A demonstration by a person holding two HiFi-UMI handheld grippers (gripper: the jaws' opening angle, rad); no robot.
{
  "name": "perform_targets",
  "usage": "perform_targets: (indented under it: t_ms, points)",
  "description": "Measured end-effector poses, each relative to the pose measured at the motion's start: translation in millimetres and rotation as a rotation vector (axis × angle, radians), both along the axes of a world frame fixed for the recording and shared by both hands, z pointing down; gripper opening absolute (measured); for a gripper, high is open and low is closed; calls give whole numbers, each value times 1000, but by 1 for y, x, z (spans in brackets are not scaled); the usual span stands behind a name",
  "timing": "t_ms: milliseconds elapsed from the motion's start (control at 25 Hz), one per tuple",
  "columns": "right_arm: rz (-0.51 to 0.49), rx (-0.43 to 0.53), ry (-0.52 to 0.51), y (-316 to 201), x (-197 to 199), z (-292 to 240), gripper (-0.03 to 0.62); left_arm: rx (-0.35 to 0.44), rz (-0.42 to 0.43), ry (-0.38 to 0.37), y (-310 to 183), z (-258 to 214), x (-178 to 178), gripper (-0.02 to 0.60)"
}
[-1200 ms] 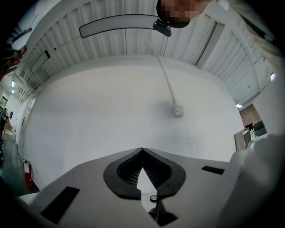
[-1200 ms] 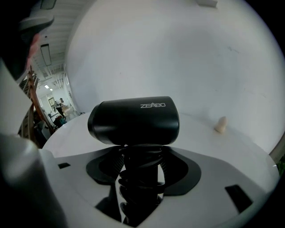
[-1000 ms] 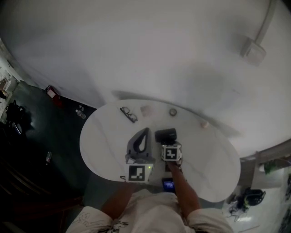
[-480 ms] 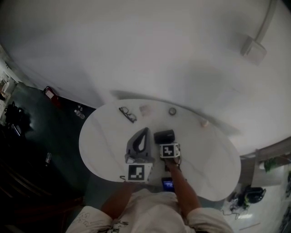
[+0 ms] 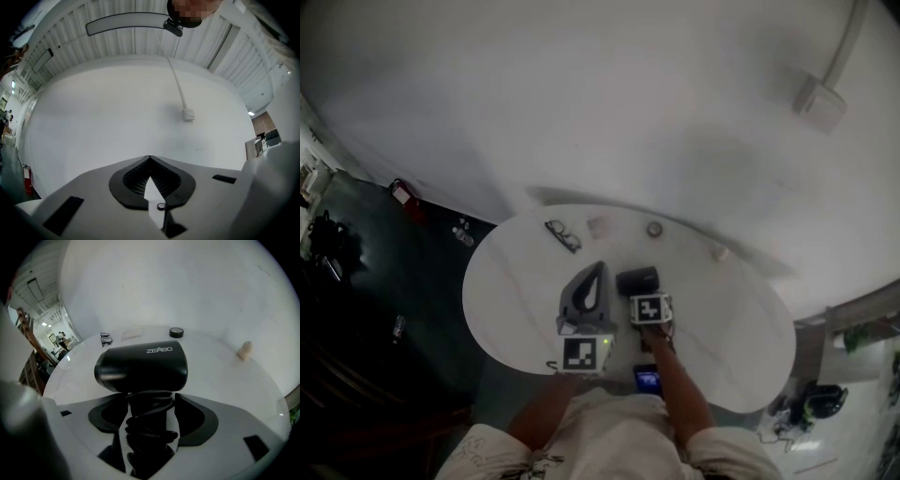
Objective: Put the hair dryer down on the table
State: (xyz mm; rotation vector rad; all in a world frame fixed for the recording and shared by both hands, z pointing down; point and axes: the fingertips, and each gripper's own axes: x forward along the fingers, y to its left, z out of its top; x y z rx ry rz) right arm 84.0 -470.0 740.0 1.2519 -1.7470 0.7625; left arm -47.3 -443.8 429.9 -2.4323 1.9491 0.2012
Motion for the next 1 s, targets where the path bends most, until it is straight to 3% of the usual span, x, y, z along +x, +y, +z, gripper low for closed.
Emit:
perform_targets:
  t_ms: [280, 400, 680, 840, 920, 1000]
  points:
    - [18, -71, -30, 9, 5, 0, 390, -2, 7, -20, 1, 1, 0, -5]
    - [7, -101, -150, 18, -15, -8, 390, 0, 8, -10, 0, -1, 1, -5]
    - [28, 92, -187, 0, -5, -69, 390, -7, 11, -17, -4, 3, 1, -5]
    - [21, 238, -264, -10, -9, -125, 390, -6, 12, -5, -6, 1, 1, -5]
    - [-3, 338, -283, -13, -13, -158, 390, -5, 11, -6, -6, 0, -1, -5]
    - [-42, 498, -255, -17, -14, -196, 388, -10, 10, -5, -7, 0, -1, -5]
